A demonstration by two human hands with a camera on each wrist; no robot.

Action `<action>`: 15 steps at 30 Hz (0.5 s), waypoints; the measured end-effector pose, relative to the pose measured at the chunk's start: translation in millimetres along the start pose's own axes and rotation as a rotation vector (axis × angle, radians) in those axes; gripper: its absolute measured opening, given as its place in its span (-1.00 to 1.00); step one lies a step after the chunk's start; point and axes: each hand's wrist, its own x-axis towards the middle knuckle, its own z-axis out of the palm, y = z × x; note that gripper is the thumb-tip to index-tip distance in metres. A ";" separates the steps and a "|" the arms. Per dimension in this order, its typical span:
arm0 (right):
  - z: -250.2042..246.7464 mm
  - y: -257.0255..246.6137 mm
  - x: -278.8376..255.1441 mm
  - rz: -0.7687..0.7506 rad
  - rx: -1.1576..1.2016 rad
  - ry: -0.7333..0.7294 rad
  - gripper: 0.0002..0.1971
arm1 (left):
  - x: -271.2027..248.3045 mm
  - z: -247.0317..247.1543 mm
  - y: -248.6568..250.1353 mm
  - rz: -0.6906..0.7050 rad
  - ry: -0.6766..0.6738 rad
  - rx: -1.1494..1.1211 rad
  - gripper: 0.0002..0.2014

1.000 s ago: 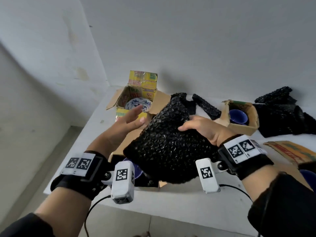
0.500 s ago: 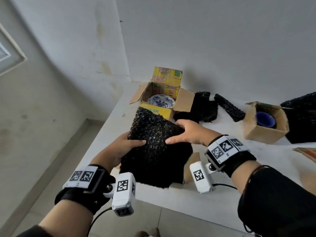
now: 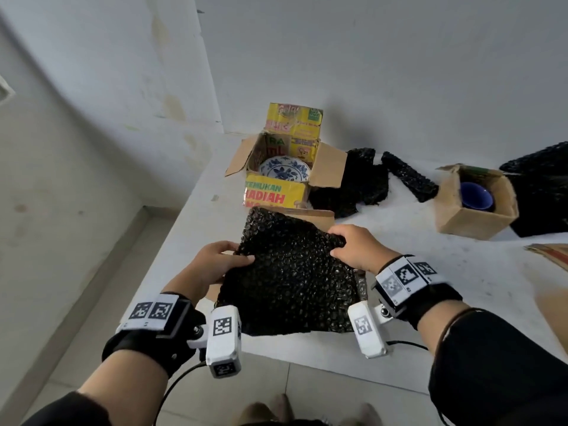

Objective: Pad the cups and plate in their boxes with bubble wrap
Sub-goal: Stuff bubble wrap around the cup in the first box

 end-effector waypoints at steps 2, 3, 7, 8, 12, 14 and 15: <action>1.8 1.3 -1.9 -0.019 -0.055 0.027 -0.55 | 1.6 0.7 -4.6 0.011 0.002 0.079 -0.79; 3.6 2.0 -3.1 -0.033 -0.088 0.044 -0.57 | 1.1 2.3 -7.0 0.015 -0.004 0.106 -0.80; 20.0 5.4 -10.1 -0.133 -0.299 0.180 -0.56 | -1.2 6.1 -15.6 0.024 -0.043 0.175 -0.80; 25.9 6.0 -12.0 -0.161 -0.325 0.215 -0.55 | -0.4 5.7 -16.1 0.021 -0.043 0.170 -0.79; 37.8 7.2 -15.0 -0.149 -0.177 0.305 -0.57 | 1.5 3.5 -12.4 -0.006 -0.072 0.086 -0.69; 34.9 10.8 -12.7 -0.097 -0.006 0.369 -0.60 | 1.1 3.0 -8.8 -0.004 -0.096 0.018 -0.63; 32.2 12.6 -11.9 -0.083 0.046 0.404 -0.62 | 1.1 2.8 -7.0 0.002 -0.105 -0.009 -0.61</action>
